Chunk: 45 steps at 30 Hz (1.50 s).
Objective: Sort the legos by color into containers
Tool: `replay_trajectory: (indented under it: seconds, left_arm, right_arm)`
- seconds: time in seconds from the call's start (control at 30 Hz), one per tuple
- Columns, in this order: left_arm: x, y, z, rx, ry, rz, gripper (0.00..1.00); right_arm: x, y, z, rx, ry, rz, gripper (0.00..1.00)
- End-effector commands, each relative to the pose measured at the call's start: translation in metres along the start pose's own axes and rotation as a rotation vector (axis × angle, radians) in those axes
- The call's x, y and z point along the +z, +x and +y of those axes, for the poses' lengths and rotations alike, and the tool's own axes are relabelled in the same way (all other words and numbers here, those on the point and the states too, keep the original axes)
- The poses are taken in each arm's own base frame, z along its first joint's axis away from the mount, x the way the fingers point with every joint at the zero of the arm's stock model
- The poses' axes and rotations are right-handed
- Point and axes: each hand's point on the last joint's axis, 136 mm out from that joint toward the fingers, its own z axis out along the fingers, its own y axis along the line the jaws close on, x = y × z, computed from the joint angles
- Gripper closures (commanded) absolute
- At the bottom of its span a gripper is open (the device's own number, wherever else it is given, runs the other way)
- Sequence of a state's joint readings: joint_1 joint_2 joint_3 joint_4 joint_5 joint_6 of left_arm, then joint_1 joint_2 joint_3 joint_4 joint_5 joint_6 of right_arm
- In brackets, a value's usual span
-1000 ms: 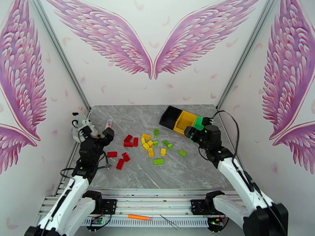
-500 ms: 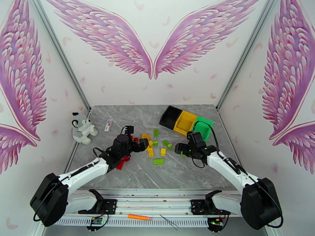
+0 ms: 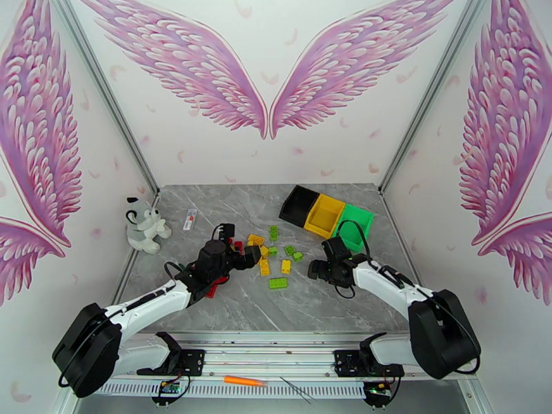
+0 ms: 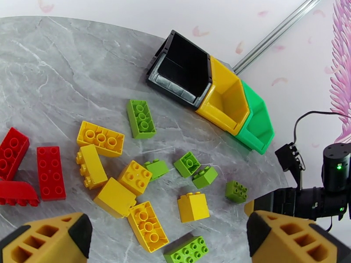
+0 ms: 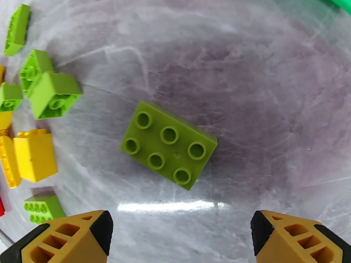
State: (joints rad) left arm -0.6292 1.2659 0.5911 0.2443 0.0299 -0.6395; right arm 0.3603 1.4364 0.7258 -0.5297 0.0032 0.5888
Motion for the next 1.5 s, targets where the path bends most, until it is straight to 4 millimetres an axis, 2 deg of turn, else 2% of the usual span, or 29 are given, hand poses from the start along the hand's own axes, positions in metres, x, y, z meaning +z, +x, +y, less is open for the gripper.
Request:
replay_trajectory:
  seconds: [0.0, 0.13, 0.37, 0.47, 0.67, 1.03, 1.37, 1.47]
  left_arm:
    - [0.006, 0.001, -0.004, -0.013, 0.013, 0.011, 0.01]
    - [0.007, 0.002, -0.007, -0.019, 0.026, 0.022, 0.01]
    - [-0.001, -0.004, -0.012, -0.011, 0.044, 0.006, 0.01]
    - [-0.004, -0.007, -0.014, -0.008, 0.048, -0.006, 0.01]
    - [-0.004, -0.006, -0.013, -0.005, 0.043, -0.001, 0.01]
    - [-0.002, -0.006, -0.010, 0.005, 0.026, 0.001, 0.01]
    - [0.003, -0.002, -0.008, 0.016, 0.017, 0.023, 0.01]
    - [0.004, -0.001, -0.007, 0.015, 0.014, 0.025, 0.01]
  right_arm:
    - [0.014, 0.003, 0.005, 0.035, 0.024, 0.017, 0.13]
    - [0.013, -0.009, 0.008, 0.042, 0.054, -0.041, 0.14]
    - [0.018, -0.031, -0.004, 0.047, 0.169, -0.079, 0.16]
    - [0.023, -0.041, -0.006, 0.066, 0.162, -0.072, 0.16]
    - [0.032, -0.056, 0.004, 0.062, 0.122, -0.062, 0.20]
    - [0.032, -0.045, 0.023, 0.001, 0.097, -0.059, 0.27]
    - [0.038, -0.024, 0.071, -0.104, 0.017, 0.002, 0.25]
    - [0.041, -0.021, 0.077, -0.130, 0.033, 0.007, 0.25]
